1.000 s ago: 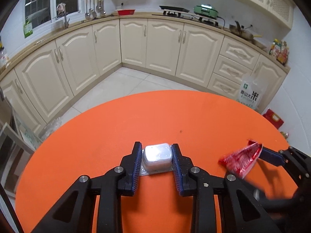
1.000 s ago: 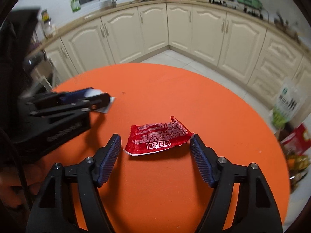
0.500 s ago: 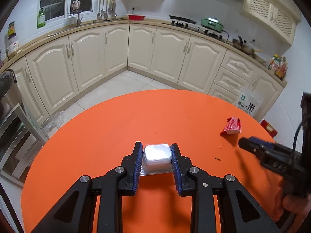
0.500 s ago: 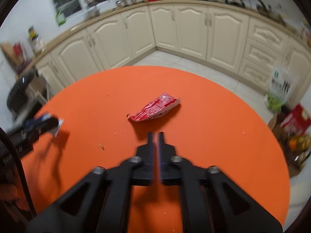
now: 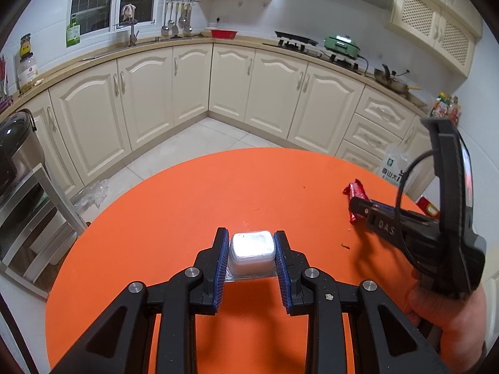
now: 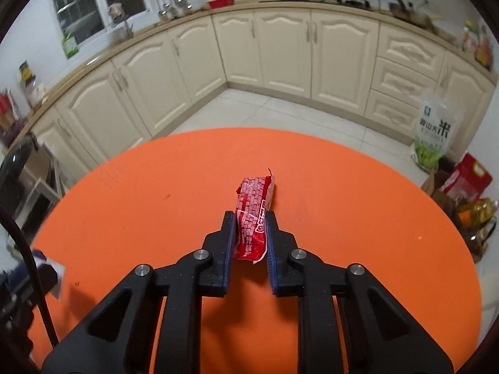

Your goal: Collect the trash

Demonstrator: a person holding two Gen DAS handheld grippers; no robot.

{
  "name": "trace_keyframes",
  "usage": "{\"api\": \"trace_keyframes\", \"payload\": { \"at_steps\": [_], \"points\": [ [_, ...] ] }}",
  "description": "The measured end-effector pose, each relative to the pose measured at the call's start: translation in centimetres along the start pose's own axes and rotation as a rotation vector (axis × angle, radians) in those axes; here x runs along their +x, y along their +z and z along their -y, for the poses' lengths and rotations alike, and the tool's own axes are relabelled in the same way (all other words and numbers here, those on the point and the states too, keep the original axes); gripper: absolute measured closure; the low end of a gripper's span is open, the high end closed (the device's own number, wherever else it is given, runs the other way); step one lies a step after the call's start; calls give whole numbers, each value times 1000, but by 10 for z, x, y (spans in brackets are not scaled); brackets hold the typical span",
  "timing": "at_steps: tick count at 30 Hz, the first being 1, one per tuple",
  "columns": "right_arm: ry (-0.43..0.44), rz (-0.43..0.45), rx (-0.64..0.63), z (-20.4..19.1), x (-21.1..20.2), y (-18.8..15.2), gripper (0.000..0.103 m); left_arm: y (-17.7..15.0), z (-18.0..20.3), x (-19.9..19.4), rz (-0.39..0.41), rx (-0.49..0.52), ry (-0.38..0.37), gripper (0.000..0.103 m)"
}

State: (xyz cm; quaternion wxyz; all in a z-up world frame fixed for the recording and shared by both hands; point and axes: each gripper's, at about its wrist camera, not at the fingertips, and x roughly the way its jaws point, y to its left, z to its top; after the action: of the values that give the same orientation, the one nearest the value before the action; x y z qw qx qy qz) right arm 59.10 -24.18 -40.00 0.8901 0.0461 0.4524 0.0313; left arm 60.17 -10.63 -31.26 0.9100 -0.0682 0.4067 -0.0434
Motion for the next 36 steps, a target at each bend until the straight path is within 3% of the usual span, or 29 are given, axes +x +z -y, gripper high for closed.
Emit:
{"api": "trace_keyframes", "payload": {
  "at_steps": [7, 19, 28, 36],
  "points": [
    [112, 20, 35, 18, -33, -26, 92, -6, 16, -20, 12, 7, -11, 78],
    [170, 90, 88, 50, -123, -82, 92, -60, 37, -99, 59, 27, -46, 78],
    [213, 225, 135, 75, -222, -130, 93, -112, 92, -193, 157, 148, -90, 78],
    [160, 342, 180, 124, -302, -166, 93, -158, 151, -244, 223, 255, -178, 78]
  ]
}}
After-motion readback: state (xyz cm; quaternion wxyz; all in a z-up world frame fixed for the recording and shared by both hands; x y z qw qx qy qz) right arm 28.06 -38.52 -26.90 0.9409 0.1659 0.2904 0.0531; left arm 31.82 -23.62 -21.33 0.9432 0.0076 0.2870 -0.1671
